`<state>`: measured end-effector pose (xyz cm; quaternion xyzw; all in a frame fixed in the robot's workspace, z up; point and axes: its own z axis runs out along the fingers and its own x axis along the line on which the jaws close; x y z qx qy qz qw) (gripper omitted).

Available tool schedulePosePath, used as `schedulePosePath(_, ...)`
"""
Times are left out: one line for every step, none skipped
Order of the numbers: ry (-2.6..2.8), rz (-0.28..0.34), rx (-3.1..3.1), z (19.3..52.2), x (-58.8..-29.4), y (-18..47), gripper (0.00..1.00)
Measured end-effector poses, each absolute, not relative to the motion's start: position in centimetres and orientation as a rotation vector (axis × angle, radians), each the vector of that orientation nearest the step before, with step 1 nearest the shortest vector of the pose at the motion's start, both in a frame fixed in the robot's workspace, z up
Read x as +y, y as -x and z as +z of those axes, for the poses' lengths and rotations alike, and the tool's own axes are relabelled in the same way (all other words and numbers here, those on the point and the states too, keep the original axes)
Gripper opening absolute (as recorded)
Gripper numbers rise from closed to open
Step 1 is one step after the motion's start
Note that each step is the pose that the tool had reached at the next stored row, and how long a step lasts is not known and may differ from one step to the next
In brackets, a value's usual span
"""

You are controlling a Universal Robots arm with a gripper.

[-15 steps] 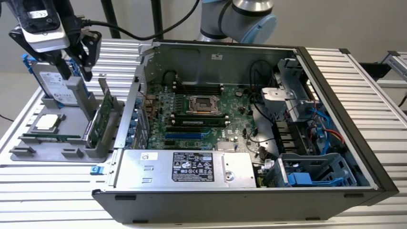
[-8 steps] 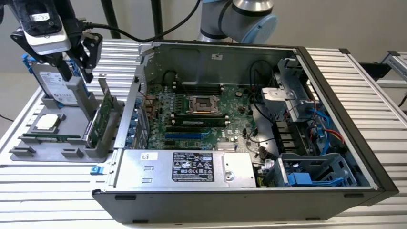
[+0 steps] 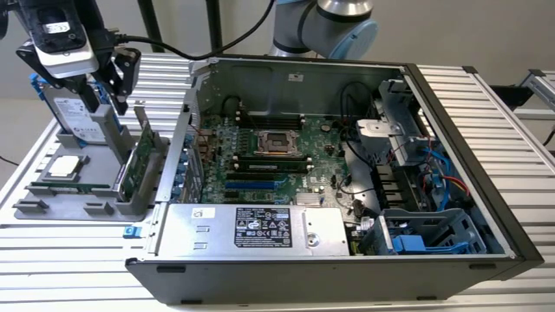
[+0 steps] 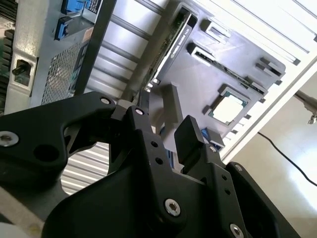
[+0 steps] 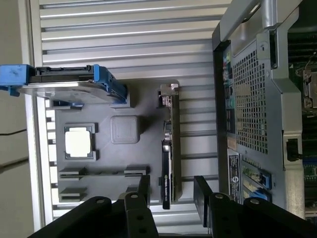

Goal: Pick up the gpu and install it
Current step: 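Pick up the gpu and move the gpu toward the slot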

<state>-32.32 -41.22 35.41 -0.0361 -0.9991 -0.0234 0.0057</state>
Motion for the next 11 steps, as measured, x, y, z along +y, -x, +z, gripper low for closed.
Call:
schedulePosePath(0.113,-0.073,-3.127,35.38,-41.23,32.32,1.0)
schedulePosePath(0.113,-0.073,-3.127,35.35,-41.24,32.32,1.0)
schedulePosePath(0.113,-0.073,-3.127,35.33,-41.25,32.32,1.0)
schedulePosePath(0.113,-0.073,-3.127,35.3,-41.25,32.31,1.0)
schedulePosePath(0.113,-0.073,-3.127,35.25,-41.25,32.31,1.0)
schedulePosePath(0.113,-0.074,-3.127,35.21,-41.25,32.31,1.0)
schedulePosePath(0.113,-0.073,-3.127,35.16,-41.25,32.31,1.0)
schedulePosePath(0.113,-0.073,-3.127,35.11,-41.25,32.31,1.0)
schedulePosePath(0.113,-0.073,-3.127,35.06,-41.25,32.31,1.0)
schedulePosePath(0.113,-0.073,-3.127,35.03,-41.25,32.31,1.0)
schedulePosePath(0.113,-0.073,-3.126,34.99,-41.25,32.31,1.0)
